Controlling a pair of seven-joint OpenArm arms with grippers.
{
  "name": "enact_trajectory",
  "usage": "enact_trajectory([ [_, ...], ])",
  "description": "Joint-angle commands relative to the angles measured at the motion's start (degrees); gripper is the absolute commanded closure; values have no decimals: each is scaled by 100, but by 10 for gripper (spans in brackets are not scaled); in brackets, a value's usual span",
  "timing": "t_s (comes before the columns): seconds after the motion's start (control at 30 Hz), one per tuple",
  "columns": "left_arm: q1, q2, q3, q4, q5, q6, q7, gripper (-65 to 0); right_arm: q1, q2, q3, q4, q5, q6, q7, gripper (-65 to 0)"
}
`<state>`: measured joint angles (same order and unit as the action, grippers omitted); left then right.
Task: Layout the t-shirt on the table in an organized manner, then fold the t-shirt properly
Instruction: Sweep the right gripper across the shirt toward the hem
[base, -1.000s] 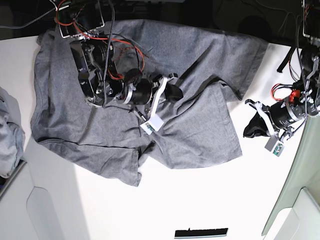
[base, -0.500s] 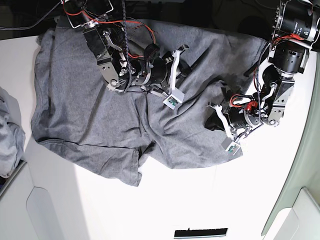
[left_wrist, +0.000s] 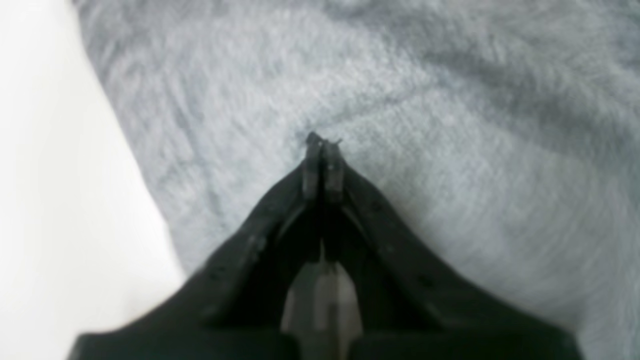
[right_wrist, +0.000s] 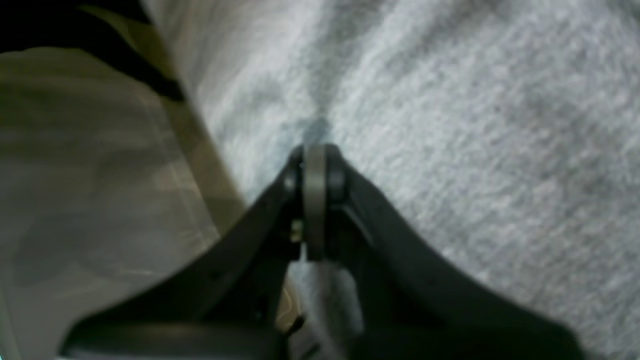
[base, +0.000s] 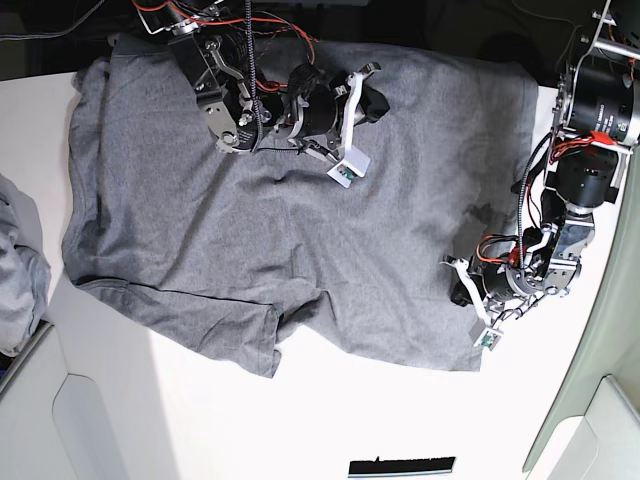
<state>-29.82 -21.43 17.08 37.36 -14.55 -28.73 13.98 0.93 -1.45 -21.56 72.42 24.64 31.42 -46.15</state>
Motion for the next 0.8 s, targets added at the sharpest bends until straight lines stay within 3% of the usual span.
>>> enact_trajectory([
  [0.0,-304,-31,63,17,-59,-20,-199,0,61,-28,-7,76,2,35,-39,0],
  [0.2,-730,-52,719,-68,199,133,-157,0,63,-28,-4,116,94,35,13,0],
  [0.37,-822,-160,774,44,-79,44,173,0,98,-26,149,525,-2,31,376,0],
  [0.63,-485,-393,774,638,-645,-240,623,0,815,15,1626,748,-796,22,710,0],
  [0.77,-208,-479,774,678,-645,-236,612,0,1412,299,2105,551,-949,-61,887,0],
])
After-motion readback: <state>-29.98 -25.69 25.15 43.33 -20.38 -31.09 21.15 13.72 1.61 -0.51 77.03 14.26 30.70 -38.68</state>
